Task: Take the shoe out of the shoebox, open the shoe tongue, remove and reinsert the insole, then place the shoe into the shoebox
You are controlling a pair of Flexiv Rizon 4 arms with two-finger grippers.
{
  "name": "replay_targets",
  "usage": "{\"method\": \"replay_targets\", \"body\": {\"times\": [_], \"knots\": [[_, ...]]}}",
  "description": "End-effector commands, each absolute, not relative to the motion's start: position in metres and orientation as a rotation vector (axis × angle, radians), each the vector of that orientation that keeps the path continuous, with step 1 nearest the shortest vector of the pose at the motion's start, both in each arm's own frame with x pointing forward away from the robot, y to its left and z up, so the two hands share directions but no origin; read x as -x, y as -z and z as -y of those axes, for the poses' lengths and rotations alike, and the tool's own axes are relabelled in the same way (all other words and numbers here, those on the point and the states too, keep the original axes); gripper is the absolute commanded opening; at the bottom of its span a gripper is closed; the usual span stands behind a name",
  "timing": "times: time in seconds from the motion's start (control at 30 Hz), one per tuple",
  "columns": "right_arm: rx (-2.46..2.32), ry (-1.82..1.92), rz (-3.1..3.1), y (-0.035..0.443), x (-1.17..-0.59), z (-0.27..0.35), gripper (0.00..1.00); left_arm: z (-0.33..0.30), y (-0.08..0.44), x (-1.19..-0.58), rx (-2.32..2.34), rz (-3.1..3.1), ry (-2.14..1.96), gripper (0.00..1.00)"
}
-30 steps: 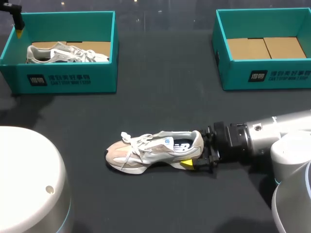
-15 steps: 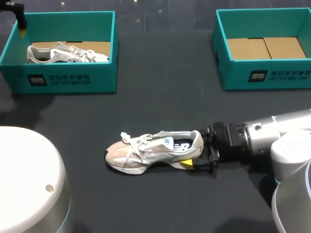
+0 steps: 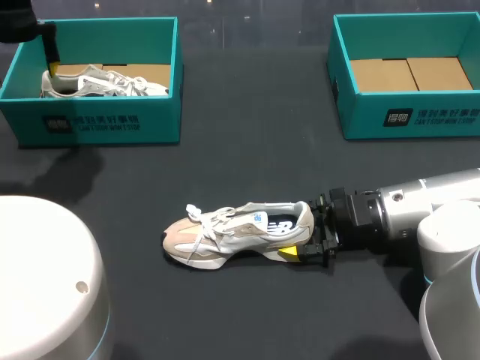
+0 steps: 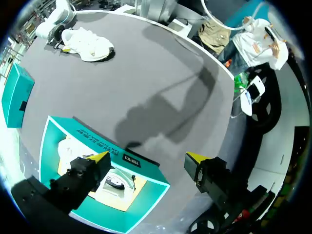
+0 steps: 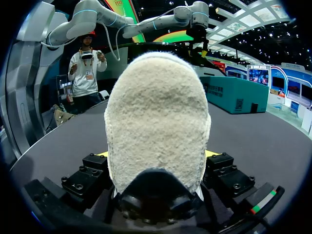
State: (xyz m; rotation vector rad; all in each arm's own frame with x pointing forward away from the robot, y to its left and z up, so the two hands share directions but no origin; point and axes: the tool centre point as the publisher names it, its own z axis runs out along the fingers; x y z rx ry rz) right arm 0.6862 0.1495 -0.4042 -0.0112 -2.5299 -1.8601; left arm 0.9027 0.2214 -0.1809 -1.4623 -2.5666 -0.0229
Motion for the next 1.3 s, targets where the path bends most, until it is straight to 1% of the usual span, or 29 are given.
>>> {"method": "replay_targets", "body": {"times": [0.03, 0.07, 0.1, 0.23, 0.4, 0.47, 0.9, 0.93, 1.0, 1.1, 1.2, 1.23, 1.3], "knots": [[0.011, 1.859, 2.532, 0.406, -0.687, -0.152, 0.0, -0.22, 0.18, -0.907, 0.971, 2.719, -0.021, 1.0], [0.011, 1.859, 2.532, 0.406, -0.687, -0.152, 0.0, -0.22, 0.18, -0.907, 0.971, 2.719, -0.021, 1.0], [0.011, 1.859, 2.532, 0.406, -0.687, -0.152, 0.0, -0.217, 0.174, -0.904, 0.915, 2.733, -0.104, 1.0], [0.011, 1.859, 2.532, 0.406, -0.687, -0.152, 0.0, -0.193, 0.165, -0.873, 0.532, 2.918, -0.152, 1.0], [0.011, 1.859, 2.532, 0.406, -0.687, -0.152, 0.0, -0.151, 0.166, -0.841, 0.008, 3.044, -0.037, 1.0], [0.011, 1.859, 2.532, 0.406, -0.687, -0.152, 0.0, -0.133, 0.169, -0.833, -0.271, 3.057, 0.105, 1.0], [0.011, 1.859, 2.532, 0.406, -0.687, -0.152, 0.0, -0.127, 0.17, -0.827, -0.288, 3.094, 0.109, 1.0], [0.011, 1.859, 2.532, 0.406, -0.687, -0.152, 0.0, -0.123, 0.17, -0.821, -0.346, 3.066, 0.109, 1.0], [0.011, 1.859, 2.532, 0.406, -0.687, -0.152, 0.0, -0.112, 0.17, -0.805, -0.513, 3.052, 0.109, 1.0], [0.011, 1.859, 2.532, 0.406, -0.687, -0.152, 0.0, -0.09, 0.169, -0.778, -0.893, 2.969, 0.102, 1.0], [0.011, 1.859, 2.532, 0.406, -0.687, -0.152, 0.0, -0.073, 0.17, -0.763, -1.135, 2.811, 0.145, 1.0], [0.011, 1.859, 2.532, 0.406, -0.687, -0.152, 0.0, -0.061, 0.174, -0.754, -1.342, 2.72, 0.22, 1.0], [0.011, 1.859, 2.532, 0.406, -0.687, -0.152, 0.0, -0.046, 0.179, -0.746, -1.493, 2.685, 0.302, 1.0]]}}
